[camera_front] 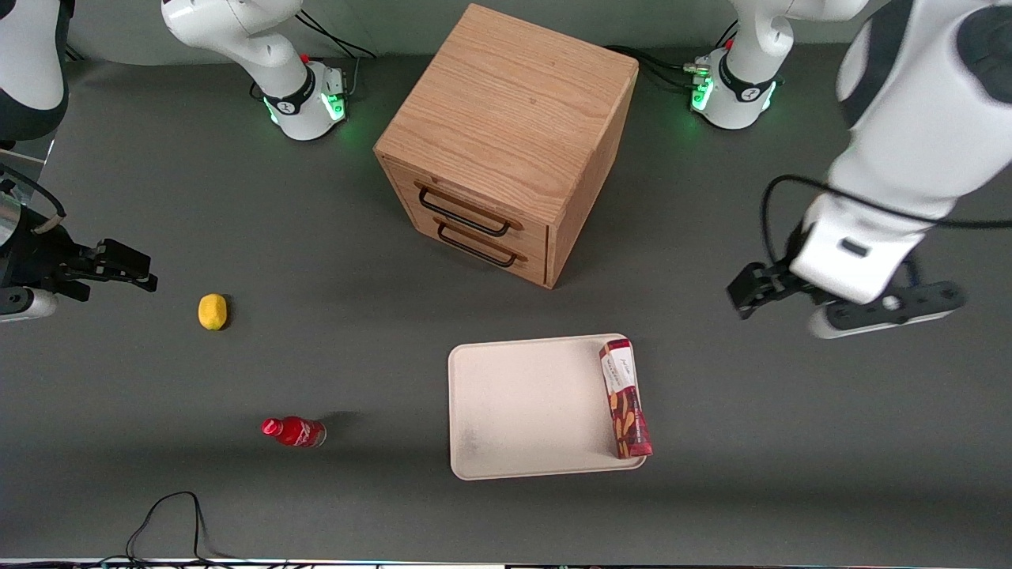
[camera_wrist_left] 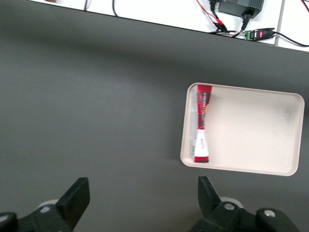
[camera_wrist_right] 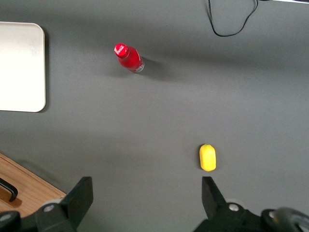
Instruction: Place red cookie box on tray
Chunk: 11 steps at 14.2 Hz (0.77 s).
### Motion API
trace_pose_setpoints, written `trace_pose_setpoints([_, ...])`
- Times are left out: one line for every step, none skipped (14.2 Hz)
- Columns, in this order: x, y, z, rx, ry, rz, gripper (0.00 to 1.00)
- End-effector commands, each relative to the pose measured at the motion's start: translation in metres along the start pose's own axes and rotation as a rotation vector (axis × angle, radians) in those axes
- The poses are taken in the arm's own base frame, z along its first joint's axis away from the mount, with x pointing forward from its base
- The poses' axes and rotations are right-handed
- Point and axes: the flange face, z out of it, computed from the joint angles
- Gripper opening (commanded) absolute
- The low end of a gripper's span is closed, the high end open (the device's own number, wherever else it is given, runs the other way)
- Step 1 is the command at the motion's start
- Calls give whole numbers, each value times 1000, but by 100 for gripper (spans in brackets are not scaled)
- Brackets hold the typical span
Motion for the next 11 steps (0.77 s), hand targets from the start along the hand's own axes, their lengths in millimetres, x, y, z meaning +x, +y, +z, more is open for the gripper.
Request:
trace_pose_setpoints([8,-37,4,-2,-26,36,100])
trace_pose_setpoints([16,-58,5,1,-26,41,100])
trace_pose_setpoints([24,-80,5,5,-24,52,100])
trace_pose_setpoints([30,-102,3,8,-21,64,100])
trace_pose_setpoints([33,-127,-1,-2,-20,77,100])
trace_pose_setpoints([32,-145,-2,-14,-24,102,100])
trace_pose_setpoints([26,-159,-2,-21,-26,113,100])
trace_pose_setpoints([19,-173,-2,-19,-18,107,100])
trace_pose_setpoints([9,-181,1,-19,0,107,100])
trace_pose_setpoints([-1,-187,3,-19,30,104,100])
trace_pose_setpoints([-12,-189,7,-17,32,104,100])
